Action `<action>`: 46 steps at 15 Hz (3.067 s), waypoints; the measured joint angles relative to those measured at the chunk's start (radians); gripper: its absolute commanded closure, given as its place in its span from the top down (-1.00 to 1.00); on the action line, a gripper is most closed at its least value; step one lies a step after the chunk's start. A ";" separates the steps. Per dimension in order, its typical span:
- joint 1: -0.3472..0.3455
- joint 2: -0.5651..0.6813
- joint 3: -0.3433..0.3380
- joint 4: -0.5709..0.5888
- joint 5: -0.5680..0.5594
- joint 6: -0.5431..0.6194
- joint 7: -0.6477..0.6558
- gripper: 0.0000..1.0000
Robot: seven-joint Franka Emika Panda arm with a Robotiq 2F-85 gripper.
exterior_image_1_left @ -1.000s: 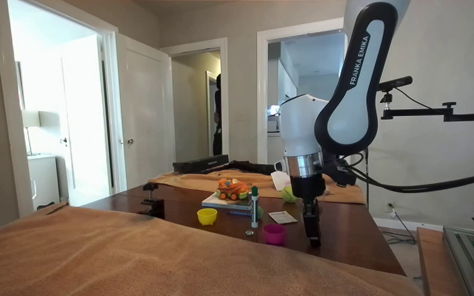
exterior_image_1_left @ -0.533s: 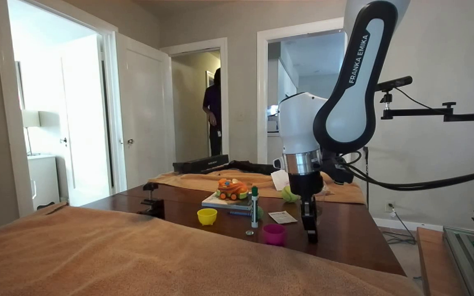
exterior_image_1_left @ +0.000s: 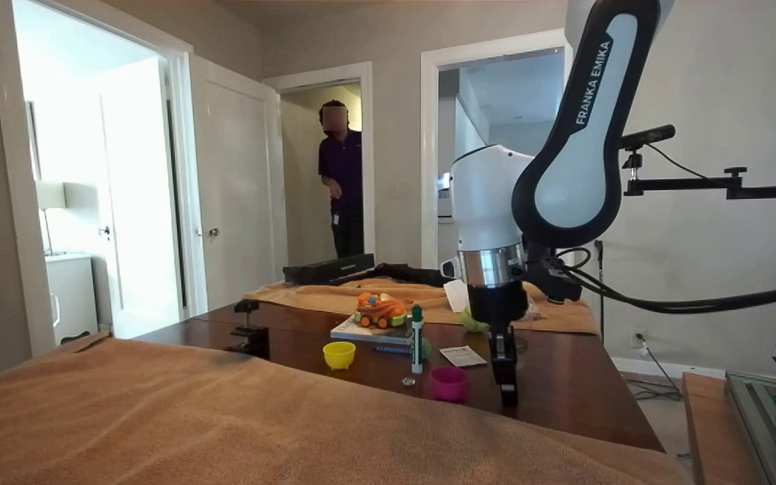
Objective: Put two pebbles in the pink bowl and one pebble in the yellow bowl
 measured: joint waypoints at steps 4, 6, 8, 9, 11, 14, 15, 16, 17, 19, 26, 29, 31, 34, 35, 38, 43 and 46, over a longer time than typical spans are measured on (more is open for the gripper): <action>0.017 -0.077 0.067 0.005 0.100 -0.056 -0.030 -0.89; 0.024 -0.128 0.074 0.012 0.111 -0.091 -0.031 -0.89; 0.027 -0.176 0.074 0.033 0.112 -0.135 -0.033 -0.89; 0.027 -0.199 0.074 0.049 0.112 -0.158 -0.033 -0.89; 0.027 -0.233 0.071 0.092 0.111 -0.200 -0.033 -0.89; 0.021 -0.250 0.064 0.173 0.096 -0.234 -0.033 -0.89; 0.019 -0.248 0.062 0.199 0.088 -0.239 -0.033 -0.89; 0.017 -0.245 0.058 0.225 0.080 -0.239 -0.035 -0.58; 0.016 -0.244 0.056 0.237 0.080 -0.239 -0.035 -0.58; 0.017 -0.243 0.056 0.231 0.080 -0.240 -0.035 -0.58; 0.010 -0.223 0.056 0.242 0.051 -0.200 -0.012 -0.89; -0.007 -0.172 0.048 0.305 0.017 -0.151 0.018 -0.89; -0.015 -0.124 0.037 0.366 0.016 -0.139 0.022 -0.89; -0.019 -0.037 0.015 0.460 0.014 -0.127 0.032 -0.89; -0.019 -0.004 0.008 0.491 0.014 -0.124 0.033 -0.89; -0.018 0.090 -0.007 0.572 0.014 -0.108 0.036 -0.89; -0.009 0.217 -0.014 0.656 0.014 -0.049 0.036 -0.89; 0.008 0.273 -0.020 0.680 0.014 -0.027 0.036 -0.89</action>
